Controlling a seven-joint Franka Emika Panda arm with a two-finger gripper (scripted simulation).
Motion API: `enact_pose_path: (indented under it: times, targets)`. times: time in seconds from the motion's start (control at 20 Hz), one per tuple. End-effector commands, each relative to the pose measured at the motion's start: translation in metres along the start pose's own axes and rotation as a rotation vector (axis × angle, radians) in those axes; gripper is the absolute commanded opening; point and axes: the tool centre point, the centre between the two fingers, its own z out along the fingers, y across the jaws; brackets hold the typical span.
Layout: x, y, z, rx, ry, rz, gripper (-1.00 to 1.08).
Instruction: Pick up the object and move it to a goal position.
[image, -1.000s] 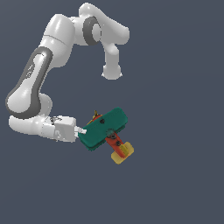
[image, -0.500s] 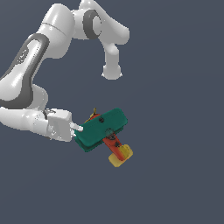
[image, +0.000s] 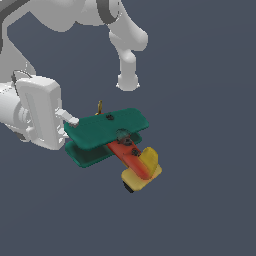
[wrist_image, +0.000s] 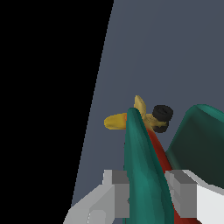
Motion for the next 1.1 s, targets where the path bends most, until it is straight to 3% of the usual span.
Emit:
enact_pose_path:
  times: [0.0,0.25,0.5,0.75,1.05]
  targets:
    - [0.012,-0.051,-0.012,0.003,0.038,-0.061,-1.0]
    - [0.024,-0.127,-0.03,0.005,0.098,-0.151,-1.0]
    - [0.028,-0.178,-0.043,0.005,0.137,-0.212,-1.0]
    - [0.029,-0.201,-0.048,0.004,0.154,-0.24,-1.0]
    - [0.029,-0.201,-0.046,0.001,0.151,-0.237,-1.0]
